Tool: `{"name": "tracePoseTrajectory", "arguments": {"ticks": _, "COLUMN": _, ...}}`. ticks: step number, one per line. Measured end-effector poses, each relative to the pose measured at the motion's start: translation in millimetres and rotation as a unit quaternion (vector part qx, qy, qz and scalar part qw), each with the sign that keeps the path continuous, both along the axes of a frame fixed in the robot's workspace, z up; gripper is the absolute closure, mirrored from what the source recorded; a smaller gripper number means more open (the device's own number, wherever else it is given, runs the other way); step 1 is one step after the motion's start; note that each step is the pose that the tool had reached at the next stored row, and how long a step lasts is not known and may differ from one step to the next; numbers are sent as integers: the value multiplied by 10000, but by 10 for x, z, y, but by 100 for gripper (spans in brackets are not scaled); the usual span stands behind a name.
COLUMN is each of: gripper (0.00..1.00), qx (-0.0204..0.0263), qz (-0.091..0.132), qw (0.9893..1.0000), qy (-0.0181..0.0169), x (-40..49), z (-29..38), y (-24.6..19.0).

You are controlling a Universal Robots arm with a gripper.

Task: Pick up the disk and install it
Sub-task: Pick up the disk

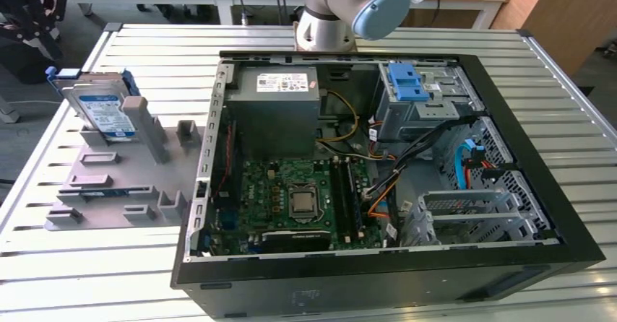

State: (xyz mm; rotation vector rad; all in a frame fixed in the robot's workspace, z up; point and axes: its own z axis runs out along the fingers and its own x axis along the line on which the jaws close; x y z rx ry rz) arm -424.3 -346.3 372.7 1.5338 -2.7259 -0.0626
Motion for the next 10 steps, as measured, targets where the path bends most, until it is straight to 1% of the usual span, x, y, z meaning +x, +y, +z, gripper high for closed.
{"name": "tracePoseTrajectory", "arguments": {"ticks": 2, "gripper": 89, "qx": 0, "qz": 4, "qw": 10000, "qy": 0, "x": 0, "z": 0, "y": 0}}
{"name": "tracePoseTrajectory", "arguments": {"ticks": 4, "gripper": 89, "qx": 0, "qz": 61, "qw": 10000, "qy": -1, "x": 0, "z": -2, "y": 0}}
{"name": "tracePoseTrajectory", "arguments": {"ticks": 7, "gripper": 89, "qx": 0, "qz": 312, "qw": 9995, "qy": -1, "x": 0, "z": -6, "y": 0}}
{"name": "tracePoseTrajectory", "arguments": {"ticks": 10, "gripper": 89, "qx": 0, "qz": 582, "qw": 9983, "qy": -2, "x": 0, "z": -13, "y": 0}}
